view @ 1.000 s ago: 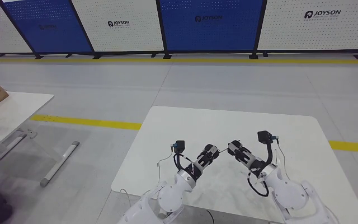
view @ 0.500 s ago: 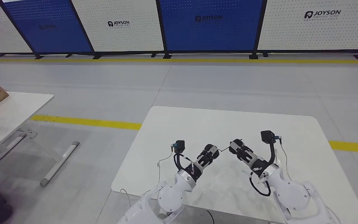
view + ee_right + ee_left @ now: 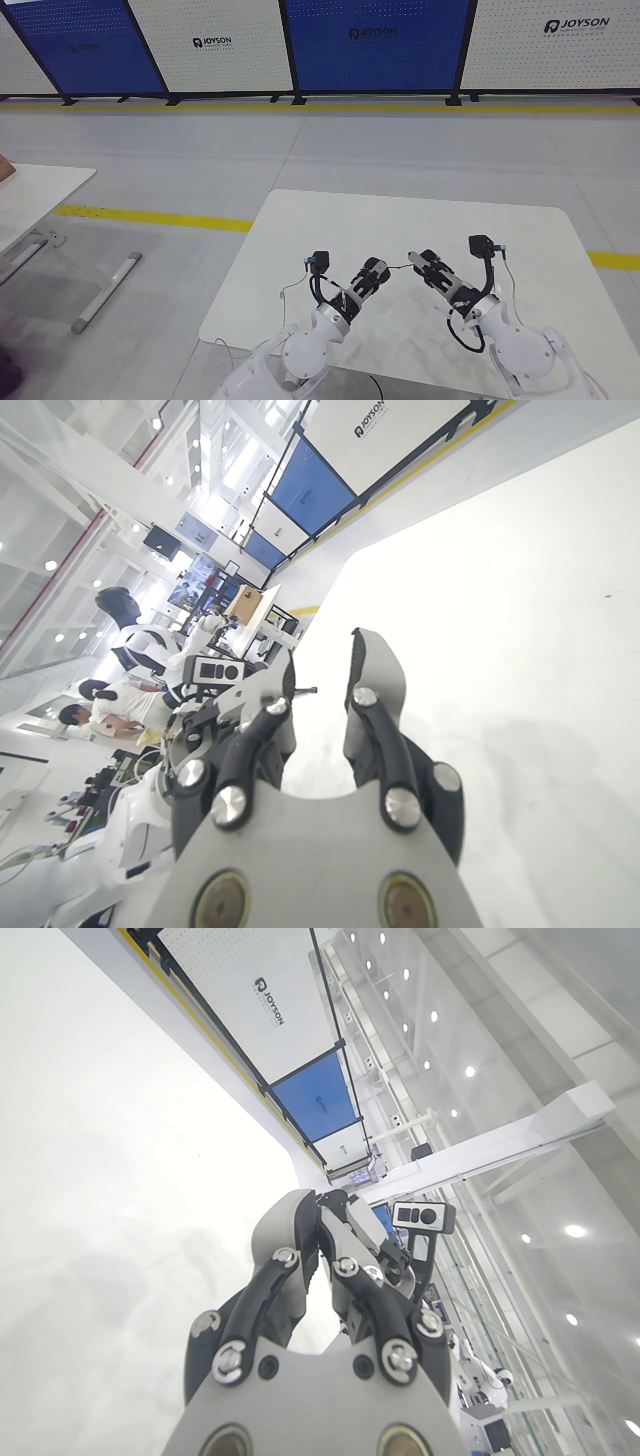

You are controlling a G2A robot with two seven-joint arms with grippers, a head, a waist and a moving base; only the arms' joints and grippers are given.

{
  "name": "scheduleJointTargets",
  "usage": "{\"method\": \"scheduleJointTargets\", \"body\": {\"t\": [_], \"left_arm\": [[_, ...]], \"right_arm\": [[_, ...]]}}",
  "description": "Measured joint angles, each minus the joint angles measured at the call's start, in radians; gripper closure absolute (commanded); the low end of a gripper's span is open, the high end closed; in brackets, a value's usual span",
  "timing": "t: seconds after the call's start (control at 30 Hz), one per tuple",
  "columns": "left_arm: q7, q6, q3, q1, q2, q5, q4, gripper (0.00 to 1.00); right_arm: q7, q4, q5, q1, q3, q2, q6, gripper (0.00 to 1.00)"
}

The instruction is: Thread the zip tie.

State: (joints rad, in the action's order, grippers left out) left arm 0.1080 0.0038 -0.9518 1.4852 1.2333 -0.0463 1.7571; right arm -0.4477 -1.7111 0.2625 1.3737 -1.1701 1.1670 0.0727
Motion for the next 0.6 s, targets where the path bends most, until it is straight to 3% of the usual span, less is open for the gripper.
{"method": "scheduleJointTargets", "body": {"t": [0.27,0.43,0.5,0.6], "left_arm": [[0.022,0.012,-0.001,0.002,0.006,-0.008,-0.002,1.0],[0.021,0.011,-0.003,0.004,0.008,-0.008,-0.002,1.0],[0.019,0.009,-0.005,0.005,0.009,-0.009,0.0,1.0],[0.012,0.005,-0.007,0.01,0.009,-0.015,0.005,1.0]], "right_arm": [[-0.007,-0.009,0.035,0.019,0.009,-0.001,0.009,0.67],[-0.012,-0.005,0.047,0.015,0.018,0.001,0.004,0.85],[-0.012,-0.003,0.047,0.013,0.019,0.002,0.003,0.97],[-0.01,-0.004,0.047,0.008,0.017,0.002,-0.001,1.0]]}}
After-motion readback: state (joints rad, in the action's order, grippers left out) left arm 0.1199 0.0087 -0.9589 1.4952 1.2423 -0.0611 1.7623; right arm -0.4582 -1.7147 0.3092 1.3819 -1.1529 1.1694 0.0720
